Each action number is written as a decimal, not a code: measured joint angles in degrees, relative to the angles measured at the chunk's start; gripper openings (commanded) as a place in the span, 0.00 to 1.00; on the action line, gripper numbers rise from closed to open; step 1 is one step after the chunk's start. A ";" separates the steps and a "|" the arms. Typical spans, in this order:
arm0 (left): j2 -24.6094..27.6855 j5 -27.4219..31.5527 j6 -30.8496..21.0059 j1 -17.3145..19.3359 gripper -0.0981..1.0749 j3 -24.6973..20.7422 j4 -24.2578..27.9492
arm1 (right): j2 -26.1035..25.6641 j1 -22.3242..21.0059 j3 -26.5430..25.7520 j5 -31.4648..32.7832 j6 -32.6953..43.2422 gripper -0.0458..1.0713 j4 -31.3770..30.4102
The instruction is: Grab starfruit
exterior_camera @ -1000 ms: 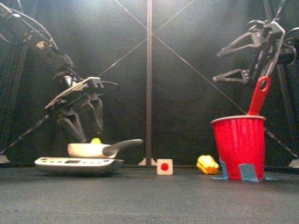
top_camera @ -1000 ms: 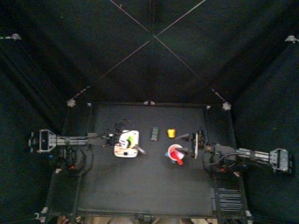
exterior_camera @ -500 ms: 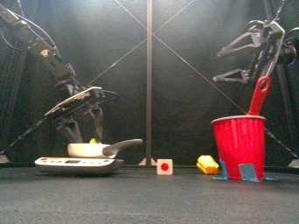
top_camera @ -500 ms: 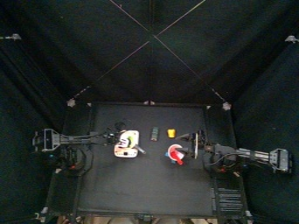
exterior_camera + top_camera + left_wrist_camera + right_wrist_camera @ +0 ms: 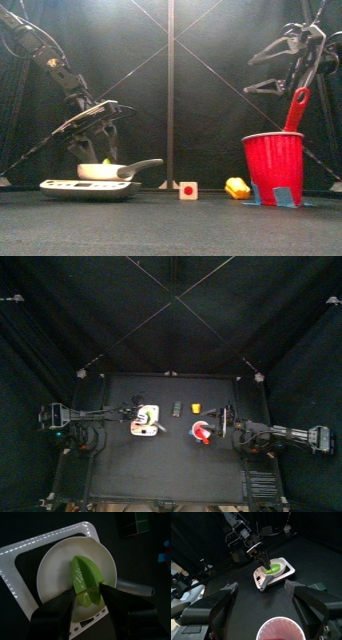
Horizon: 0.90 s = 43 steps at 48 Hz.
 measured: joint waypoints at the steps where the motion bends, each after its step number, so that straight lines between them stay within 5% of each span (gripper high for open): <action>1: 0.00 0.00 0.00 0.09 0.72 0.00 0.00 | 0.00 0.09 0.00 0.00 0.00 0.97 -0.09; 10: -0.18 -0.09 -0.09 0.00 0.63 0.00 -0.53 | 0.00 0.00 0.00 0.00 0.00 0.97 0.00; 43: -10.90 -1.93 -0.09 -0.44 0.63 4.39 -0.62 | 0.00 0.00 0.00 0.00 0.00 0.97 0.00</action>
